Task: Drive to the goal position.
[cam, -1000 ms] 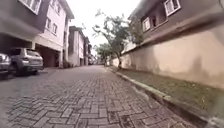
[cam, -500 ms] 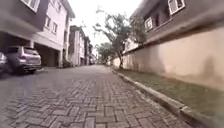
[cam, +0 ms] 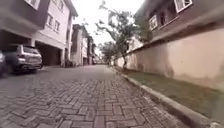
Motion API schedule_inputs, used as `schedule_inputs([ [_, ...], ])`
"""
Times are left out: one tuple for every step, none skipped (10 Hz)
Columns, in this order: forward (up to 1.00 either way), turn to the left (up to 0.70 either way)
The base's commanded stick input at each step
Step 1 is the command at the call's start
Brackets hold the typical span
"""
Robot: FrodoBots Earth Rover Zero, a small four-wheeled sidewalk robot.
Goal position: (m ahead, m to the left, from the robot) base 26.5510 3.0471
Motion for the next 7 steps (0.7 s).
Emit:
schedule_inputs([
  [0.69,0.03],
  [0.69,0.03],
  [0.69,0.03],
  [0.69,0.03],
  [0.69,0.03],
  [0.69,0.03],
  [0.69,0.03],
])
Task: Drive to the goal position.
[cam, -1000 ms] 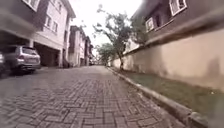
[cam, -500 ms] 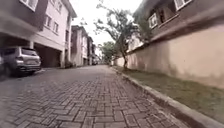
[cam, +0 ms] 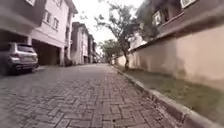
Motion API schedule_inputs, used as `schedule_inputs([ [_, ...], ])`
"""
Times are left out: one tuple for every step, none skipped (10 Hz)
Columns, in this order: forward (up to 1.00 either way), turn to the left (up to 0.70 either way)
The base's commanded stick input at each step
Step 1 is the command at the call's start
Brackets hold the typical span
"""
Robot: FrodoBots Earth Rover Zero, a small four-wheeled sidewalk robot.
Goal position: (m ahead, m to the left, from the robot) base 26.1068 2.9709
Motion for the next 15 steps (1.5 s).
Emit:
schedule_inputs([
  [0.69,0.03],
  [0.69,0.03],
  [0.69,0.03],
  [0.69,0.03],
  [0.69,0.03],
  [0.69,0.03],
  [0.69,0.03],
  [0.69,0.03],
  [0.69,0.03],
  [0.69,0.03],
  [0.69,0.03],
  [0.69,0.03],
  [0.69,0.03],
  [0.69,0.03],
  [0.69,0.03],
])
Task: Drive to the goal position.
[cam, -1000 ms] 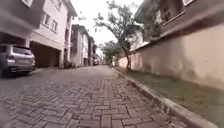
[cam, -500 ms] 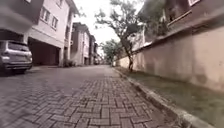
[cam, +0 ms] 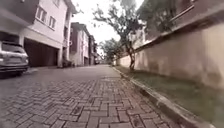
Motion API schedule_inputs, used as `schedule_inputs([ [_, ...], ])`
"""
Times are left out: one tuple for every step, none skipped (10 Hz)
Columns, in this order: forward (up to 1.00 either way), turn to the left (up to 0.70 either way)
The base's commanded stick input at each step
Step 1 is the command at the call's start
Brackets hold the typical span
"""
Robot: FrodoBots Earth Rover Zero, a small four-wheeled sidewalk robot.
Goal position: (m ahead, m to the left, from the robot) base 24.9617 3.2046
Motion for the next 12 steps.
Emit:
schedule_inputs([
  [0.69,0.03],
  [0.69,0.03],
  [0.69,0.03],
  [0.69,0.03],
  [0.69,0.03],
  [0.69,0.03],
  [0.69,0.03],
  [0.69,0.03],
  [0.69,0.03],
  [0.69,0.03],
  [0.69,0.03],
  [0.69,0.03],
])
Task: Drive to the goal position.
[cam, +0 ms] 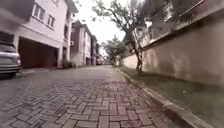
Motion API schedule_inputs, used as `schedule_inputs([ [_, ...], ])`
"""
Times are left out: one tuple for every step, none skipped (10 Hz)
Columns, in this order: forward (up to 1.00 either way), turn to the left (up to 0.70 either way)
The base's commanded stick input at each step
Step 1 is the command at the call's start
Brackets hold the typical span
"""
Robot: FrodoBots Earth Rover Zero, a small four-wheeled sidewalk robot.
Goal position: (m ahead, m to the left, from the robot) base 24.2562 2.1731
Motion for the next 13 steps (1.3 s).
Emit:
schedule_inputs([
  [0.69,0.03],
  [0.69,0.03],
  [0.69,0.03],
  [0.69,0.03],
  [0.69,0.03],
  [0.69,0.03],
  [0.69,0.03],
  [0.69,0.03],
  [0.69,0.03],
  [0.69,0.03],
  [0.69,0.03],
  [0.69,0.03],
  [0.69,0.03],
])
